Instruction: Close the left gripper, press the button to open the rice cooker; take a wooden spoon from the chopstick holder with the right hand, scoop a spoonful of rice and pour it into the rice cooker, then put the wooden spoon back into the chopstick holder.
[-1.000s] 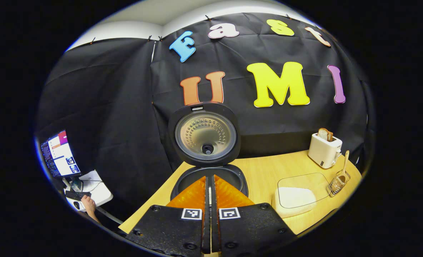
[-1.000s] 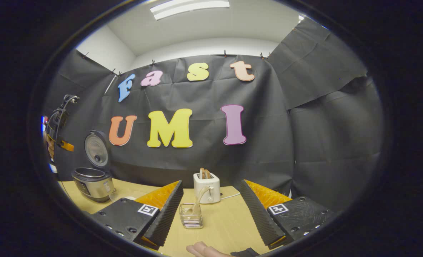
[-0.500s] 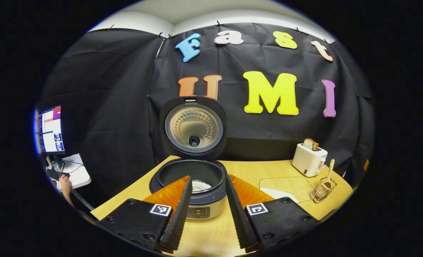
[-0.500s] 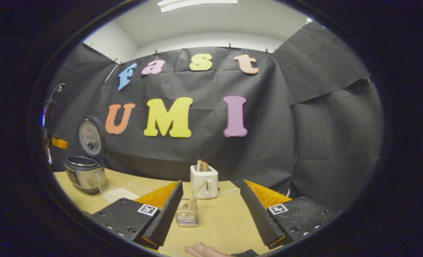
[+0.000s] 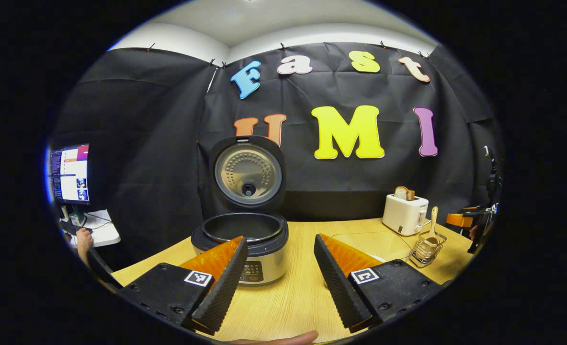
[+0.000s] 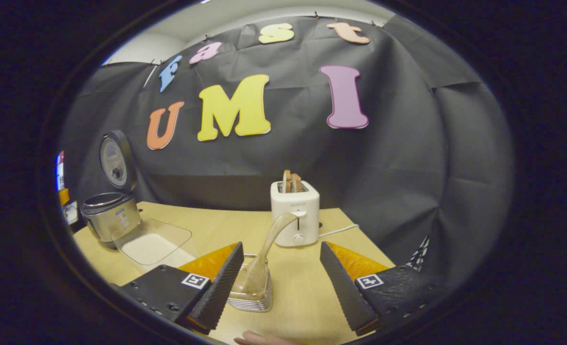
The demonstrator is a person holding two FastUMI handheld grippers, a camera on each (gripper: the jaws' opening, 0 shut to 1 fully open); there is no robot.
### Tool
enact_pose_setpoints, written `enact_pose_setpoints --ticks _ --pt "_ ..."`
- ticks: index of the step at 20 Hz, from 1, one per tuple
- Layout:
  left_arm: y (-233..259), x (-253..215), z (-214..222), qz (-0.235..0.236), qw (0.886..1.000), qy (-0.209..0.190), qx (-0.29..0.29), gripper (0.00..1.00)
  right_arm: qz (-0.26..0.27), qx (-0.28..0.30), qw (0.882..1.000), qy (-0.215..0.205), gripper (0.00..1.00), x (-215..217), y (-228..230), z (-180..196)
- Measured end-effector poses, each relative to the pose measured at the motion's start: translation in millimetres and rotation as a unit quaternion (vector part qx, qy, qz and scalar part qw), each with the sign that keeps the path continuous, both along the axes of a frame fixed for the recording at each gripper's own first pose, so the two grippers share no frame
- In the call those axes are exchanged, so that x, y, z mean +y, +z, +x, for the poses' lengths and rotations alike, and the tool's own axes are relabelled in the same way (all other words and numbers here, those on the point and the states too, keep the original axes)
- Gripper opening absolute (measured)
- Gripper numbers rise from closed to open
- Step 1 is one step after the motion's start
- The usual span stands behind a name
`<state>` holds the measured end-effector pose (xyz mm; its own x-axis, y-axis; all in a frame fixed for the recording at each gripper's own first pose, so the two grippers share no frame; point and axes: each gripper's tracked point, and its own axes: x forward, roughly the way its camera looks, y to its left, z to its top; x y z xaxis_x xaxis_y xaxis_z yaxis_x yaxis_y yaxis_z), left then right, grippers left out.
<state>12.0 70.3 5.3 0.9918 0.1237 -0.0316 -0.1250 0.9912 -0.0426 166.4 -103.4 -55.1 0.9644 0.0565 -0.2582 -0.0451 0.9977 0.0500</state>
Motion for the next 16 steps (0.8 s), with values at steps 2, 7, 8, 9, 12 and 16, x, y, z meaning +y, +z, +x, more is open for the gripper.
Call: enact_pose_setpoints --ticks 2,7,8,9,12,16 --pt "3 6 -7 0.014 1.0 0.005 -0.013 0.89 0.035 0.054 0.998 0.016 0.95 8 -23 28" --pt "-8 13 -12 0.027 1.0 0.009 0.001 0.89 0.071 0.103 0.992 0.017 0.92 26 -38 82" --pt "-7 15 -12 0.037 0.999 0.012 -0.001 0.89 0.072 0.113 0.991 0.014 0.88 30 -40 91" --pt "-7 18 -12 0.042 0.999 0.012 0.0 0.89 0.075 0.122 0.99 0.011 0.8 33 -41 96" --pt "-8 17 -13 0.038 0.999 0.012 0.002 0.89 0.061 0.139 0.988 -0.002 0.56 30 -47 105" --pt "-8 12 -17 0.043 0.999 0.005 0.003 0.89 0.037 0.144 0.989 -0.024 0.6 21 -54 114"
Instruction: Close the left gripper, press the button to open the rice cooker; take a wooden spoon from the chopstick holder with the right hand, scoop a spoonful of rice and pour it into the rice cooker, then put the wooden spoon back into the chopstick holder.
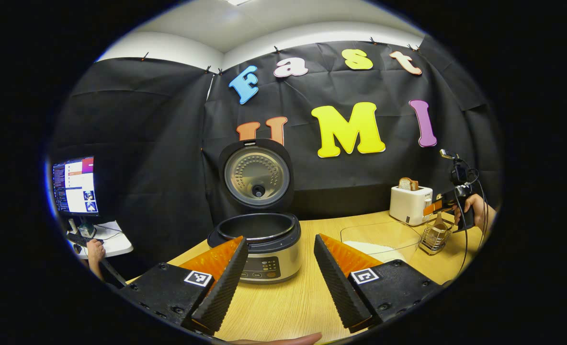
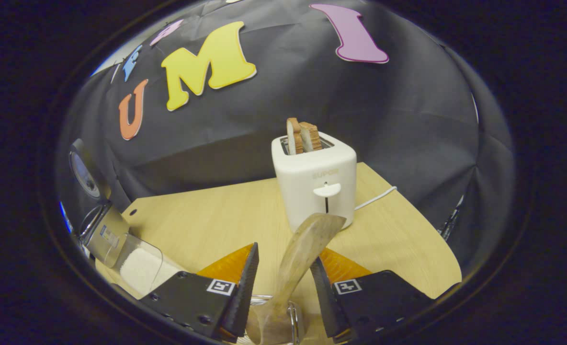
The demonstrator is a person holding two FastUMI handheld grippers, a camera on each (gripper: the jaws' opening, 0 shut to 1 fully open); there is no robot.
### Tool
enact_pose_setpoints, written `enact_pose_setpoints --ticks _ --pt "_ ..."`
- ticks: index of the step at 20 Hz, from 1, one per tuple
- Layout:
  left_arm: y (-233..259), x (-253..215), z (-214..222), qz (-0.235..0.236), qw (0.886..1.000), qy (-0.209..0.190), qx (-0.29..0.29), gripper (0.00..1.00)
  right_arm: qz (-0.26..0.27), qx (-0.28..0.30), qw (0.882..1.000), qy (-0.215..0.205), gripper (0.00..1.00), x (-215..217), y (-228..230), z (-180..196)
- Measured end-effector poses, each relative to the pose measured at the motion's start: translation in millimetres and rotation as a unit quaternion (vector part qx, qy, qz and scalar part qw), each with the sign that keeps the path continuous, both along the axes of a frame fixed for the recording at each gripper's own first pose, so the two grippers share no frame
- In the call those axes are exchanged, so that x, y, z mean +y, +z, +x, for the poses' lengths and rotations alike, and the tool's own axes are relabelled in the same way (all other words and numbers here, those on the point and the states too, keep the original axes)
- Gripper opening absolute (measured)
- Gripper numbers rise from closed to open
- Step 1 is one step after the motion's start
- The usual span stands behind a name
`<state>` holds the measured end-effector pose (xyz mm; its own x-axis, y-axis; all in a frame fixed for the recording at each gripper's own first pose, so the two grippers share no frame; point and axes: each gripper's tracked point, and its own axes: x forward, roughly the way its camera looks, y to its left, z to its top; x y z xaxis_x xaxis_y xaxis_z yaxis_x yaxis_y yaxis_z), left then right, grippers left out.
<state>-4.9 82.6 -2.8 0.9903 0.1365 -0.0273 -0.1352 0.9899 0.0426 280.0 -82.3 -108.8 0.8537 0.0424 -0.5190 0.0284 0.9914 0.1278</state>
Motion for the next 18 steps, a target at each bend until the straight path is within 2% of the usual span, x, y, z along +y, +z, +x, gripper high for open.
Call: enact_pose_setpoints --ticks 2,4,5,6,7,8,10,11,13,14,18 --pt "1 0 1 0.005 1.0 0.0 -0.003 0.89 -0.001 -0.002 1.0 0.006 0.31 4 6 -3" --pt "-1 1 2 0.004 1.0 0.0 -0.001 0.89 -0.009 0.006 1.0 -0.014 0.33 -7 -1 -2" --pt "-2 3 2 0.003 1.0 0.004 0.003 0.89 -0.007 0.008 1.0 -0.016 0.27 -5 1 -3" --pt "-4 6 2 0.002 1.0 0.006 0.005 0.89 -0.002 0.009 1.0 0.004 0.3 4 3 -6" --pt "-4 7 2 0.0 1.0 0.008 0.006 0.89 -0.001 0.007 1.0 0.002 0.31 6 4 -6" --pt "-5 8 3 -0.002 1.0 0.009 0.007 0.89 0.008 0.007 1.0 0.005 0.21 8 10 -8" --pt "-5 8 3 -0.003 1.0 0.01 0.008 0.89 0.011 0.006 1.0 0.013 0.16 16 14 -12" --pt "-4 9 2 -0.001 1.0 0.01 0.007 0.89 0.006 0.007 1.0 0.013 0.12 18 17 -15" --pt "2 13 -1 0.007 1.0 0.013 0.001 0.89 -0.006 0.001 1.0 0.017 0.12 25 31 -28" --pt "4 14 -4 0.01 1.0 0.014 -0.002 0.89 -0.012 -0.004 1.0 0.016 0.07 25 32 -27" --pt "17 24 -15 0.016 1.0 0.021 -0.017 0.88 -0.059 -0.038 0.997 0.023 0.07 31 65 -44"
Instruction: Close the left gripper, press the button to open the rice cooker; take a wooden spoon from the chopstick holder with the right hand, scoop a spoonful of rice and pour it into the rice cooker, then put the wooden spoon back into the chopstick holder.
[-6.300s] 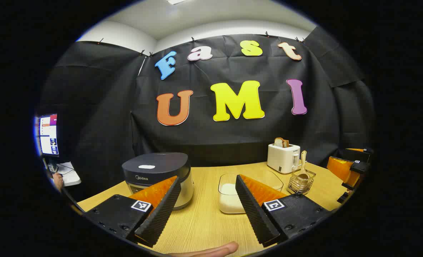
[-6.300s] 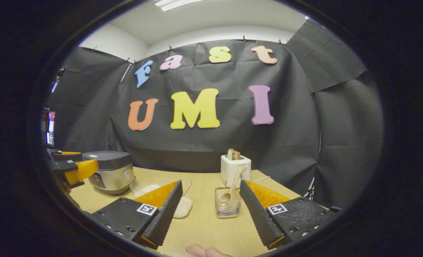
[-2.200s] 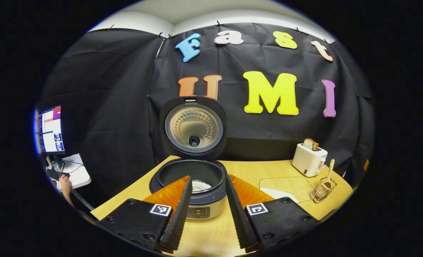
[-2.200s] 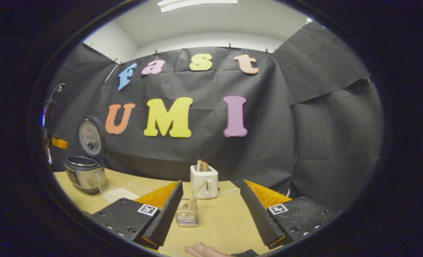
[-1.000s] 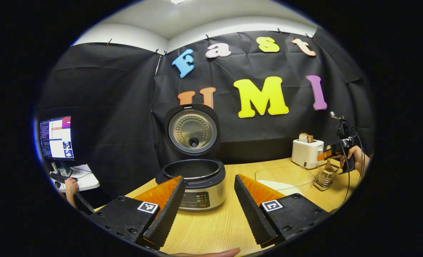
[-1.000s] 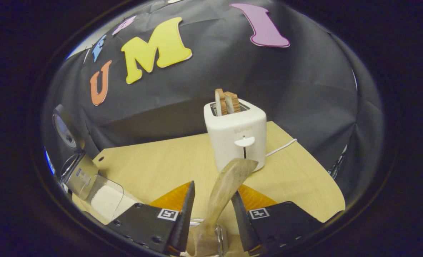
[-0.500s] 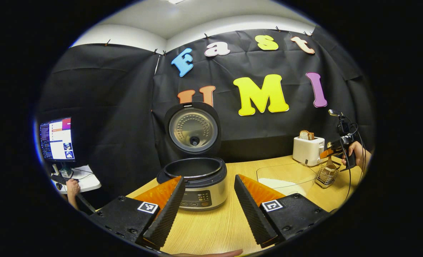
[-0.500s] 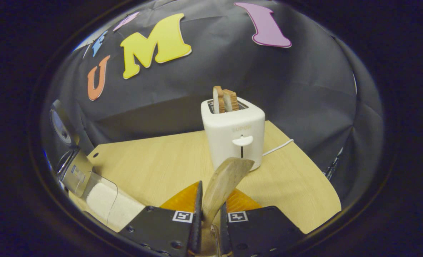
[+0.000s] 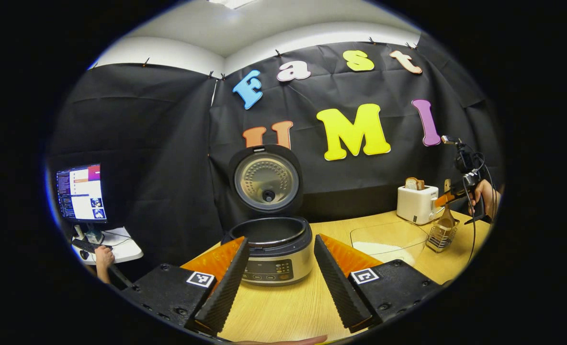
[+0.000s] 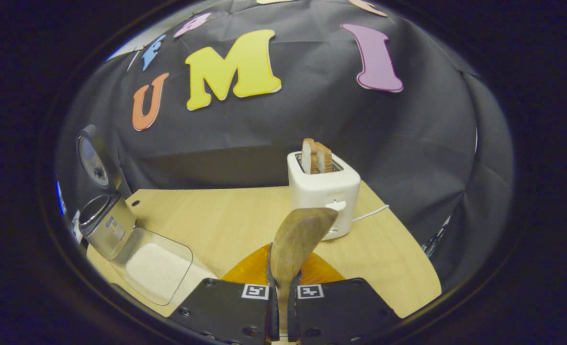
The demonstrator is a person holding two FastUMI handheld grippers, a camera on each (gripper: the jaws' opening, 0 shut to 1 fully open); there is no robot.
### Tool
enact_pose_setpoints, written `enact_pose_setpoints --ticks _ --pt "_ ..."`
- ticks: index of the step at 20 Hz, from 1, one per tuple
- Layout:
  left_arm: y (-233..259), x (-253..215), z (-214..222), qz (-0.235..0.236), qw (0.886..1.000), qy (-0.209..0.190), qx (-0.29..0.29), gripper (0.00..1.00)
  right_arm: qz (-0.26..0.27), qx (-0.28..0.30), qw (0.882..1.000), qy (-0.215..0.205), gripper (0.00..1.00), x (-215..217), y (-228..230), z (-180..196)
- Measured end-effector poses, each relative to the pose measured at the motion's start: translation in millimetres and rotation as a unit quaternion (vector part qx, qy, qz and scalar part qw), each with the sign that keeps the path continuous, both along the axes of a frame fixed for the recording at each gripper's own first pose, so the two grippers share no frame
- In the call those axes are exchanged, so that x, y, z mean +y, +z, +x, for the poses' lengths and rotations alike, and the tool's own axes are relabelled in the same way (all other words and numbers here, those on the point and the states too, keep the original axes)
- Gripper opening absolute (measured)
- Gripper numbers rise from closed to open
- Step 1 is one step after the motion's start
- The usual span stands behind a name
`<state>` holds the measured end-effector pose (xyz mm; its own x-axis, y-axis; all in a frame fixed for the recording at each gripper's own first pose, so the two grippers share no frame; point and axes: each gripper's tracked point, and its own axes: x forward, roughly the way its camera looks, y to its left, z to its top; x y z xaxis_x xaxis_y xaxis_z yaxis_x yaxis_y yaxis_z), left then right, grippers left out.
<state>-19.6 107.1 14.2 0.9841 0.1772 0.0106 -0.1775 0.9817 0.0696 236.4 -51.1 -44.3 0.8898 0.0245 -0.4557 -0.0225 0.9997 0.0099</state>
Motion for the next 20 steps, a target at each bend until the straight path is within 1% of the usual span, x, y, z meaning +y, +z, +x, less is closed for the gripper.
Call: enact_pose_setpoints --ticks 4,6,8,10,11,13,16,17,18,19,20 --pt "7 14 -10 -0.006 1.0 0.006 -0.009 0.88 -0.04 -0.037 0.998 -0.024 0.07 7 46 -24" --pt "11 19 -13 -0.015 1.0 0.011 -0.01 0.88 -0.054 -0.061 0.996 -0.021 0.07 19 69 -31" --pt "13 24 -15 -0.013 1.0 0.014 -0.013 0.88 -0.065 -0.08 0.995 -0.014 0.07 35 87 -39" --pt "14 25 -17 -0.017 1.0 0.009 -0.015 0.88 -0.075 -0.097 0.993 -0.003 0.06 56 102 -44" --pt "13 26 -17 -0.02 1.0 0.007 -0.014 0.88 -0.08 -0.102 0.992 0.004 0.09 67 106 -46" --pt "10 28 -15 -0.024 1.0 0.007 -0.008 0.88 -0.088 -0.112 0.99 0.019 0.08 95 113 -48" --pt "3 40 -12 -0.019 1.0 0.021 0.005 0.88 -0.1 -0.125 0.986 0.032 0.07 135 113 -45" --pt "-1 42 -11 -0.016 1.0 0.024 0.009 0.88 -0.101 -0.129 0.986 0.033 0.09 149 109 -44" --pt "-3 44 -8 -0.015 0.999 0.025 0.012 0.87 -0.101 -0.128 0.986 0.035 0.06 163 104 -41" --pt "-4 45 -8 -0.015 0.999 0.025 0.016 0.87 -0.099 -0.127 0.986 0.036 0.07 175 96 -38" --pt "-6 46 -7 -0.017 0.999 0.024 0.019 0.89 -0.1 -0.124 0.987 0.035 0.07 186 86 -35"
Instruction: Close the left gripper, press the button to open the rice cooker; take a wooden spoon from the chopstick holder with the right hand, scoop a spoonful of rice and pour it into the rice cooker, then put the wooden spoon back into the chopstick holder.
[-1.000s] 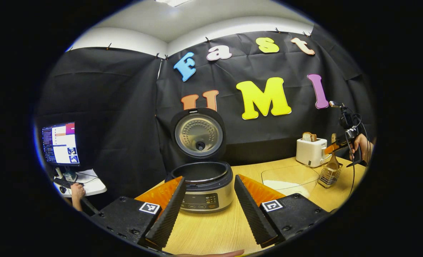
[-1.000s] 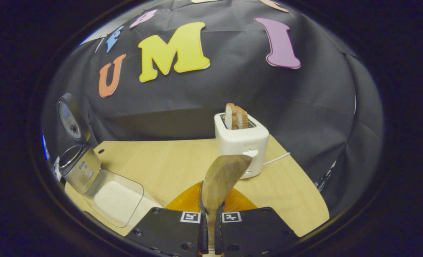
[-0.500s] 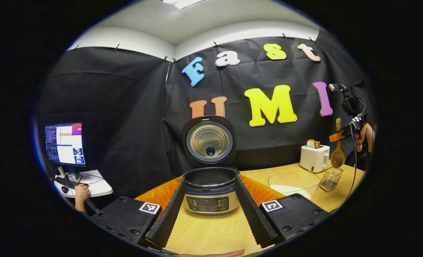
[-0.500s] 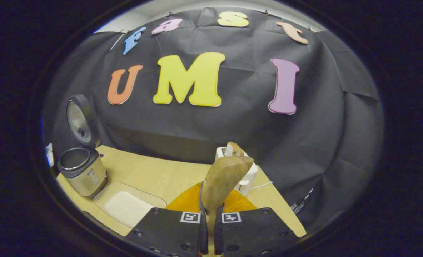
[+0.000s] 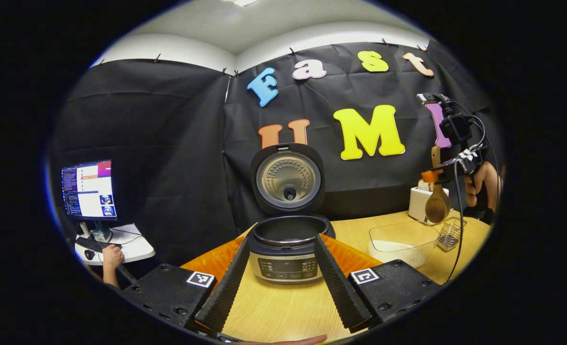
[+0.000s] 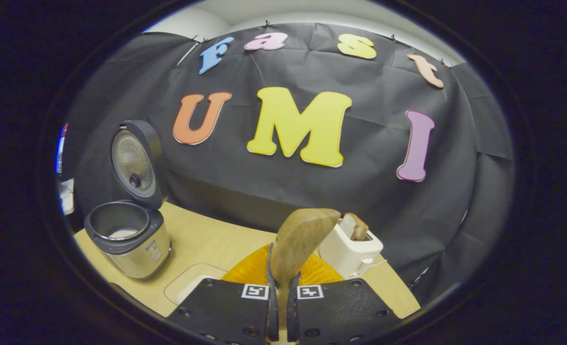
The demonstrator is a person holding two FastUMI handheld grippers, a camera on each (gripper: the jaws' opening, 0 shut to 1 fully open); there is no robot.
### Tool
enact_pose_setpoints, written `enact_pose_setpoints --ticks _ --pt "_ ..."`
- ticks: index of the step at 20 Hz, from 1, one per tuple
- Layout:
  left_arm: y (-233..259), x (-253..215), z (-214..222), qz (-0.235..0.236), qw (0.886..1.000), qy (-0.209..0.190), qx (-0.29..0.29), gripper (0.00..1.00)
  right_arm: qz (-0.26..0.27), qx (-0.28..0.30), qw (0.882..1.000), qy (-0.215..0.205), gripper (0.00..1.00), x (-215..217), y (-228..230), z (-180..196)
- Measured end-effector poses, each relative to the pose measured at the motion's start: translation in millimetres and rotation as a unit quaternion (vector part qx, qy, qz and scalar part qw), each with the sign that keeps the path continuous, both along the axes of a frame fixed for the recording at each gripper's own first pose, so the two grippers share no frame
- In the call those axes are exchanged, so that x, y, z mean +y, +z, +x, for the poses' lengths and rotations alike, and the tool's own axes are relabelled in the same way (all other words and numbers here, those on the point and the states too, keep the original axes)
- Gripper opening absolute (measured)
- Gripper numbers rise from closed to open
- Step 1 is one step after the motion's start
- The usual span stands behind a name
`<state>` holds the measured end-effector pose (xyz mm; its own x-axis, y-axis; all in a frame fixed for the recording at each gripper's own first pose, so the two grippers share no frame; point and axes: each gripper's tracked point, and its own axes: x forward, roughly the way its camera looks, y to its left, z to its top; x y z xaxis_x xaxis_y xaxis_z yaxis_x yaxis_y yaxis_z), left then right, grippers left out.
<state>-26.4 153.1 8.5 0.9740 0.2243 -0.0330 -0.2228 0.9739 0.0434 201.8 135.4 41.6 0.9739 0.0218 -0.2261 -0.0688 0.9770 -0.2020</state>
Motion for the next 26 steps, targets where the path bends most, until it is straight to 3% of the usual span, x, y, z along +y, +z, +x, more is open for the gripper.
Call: enact_pose_setpoints --ticks 4,7,13,15,19,24,26 --pt "-1 -3 3 -0.011 1.0 -0.019 -0.002 0.88 -0.02 0.011 0.999 -0.03 0.07 30 -47 18" --pt "-4 1 4 -0.036 0.999 -0.03 -0.003 0.88 -0.013 0.051 0.996 -0.074 0.07 39 -91 30" --pt "-3 -4 9 -0.042 0.998 -0.053 -0.008 0.88 -0.066 0.031 0.984 -0.164 0.07 13 -103 47" --pt "-3 -8 9 -0.043 0.997 -0.058 -0.008 0.88 -0.042 0.051 0.987 -0.147 0.07 24 -118 50" --pt "-10 7 10 -0.049 0.998 -0.048 -0.005 0.88 0.069 0.062 0.993 -0.066 0.07 62 -128 52" --pt "-17 18 14 -0.065 0.997 -0.035 0.004 0.88 0.206 0.055 0.977 -0.031 0.07 56 -125 51" --pt "-17 15 15 -0.061 0.997 -0.037 0.004 0.88 0.236 0.056 0.97 -0.011 0.07 53 -124 52"
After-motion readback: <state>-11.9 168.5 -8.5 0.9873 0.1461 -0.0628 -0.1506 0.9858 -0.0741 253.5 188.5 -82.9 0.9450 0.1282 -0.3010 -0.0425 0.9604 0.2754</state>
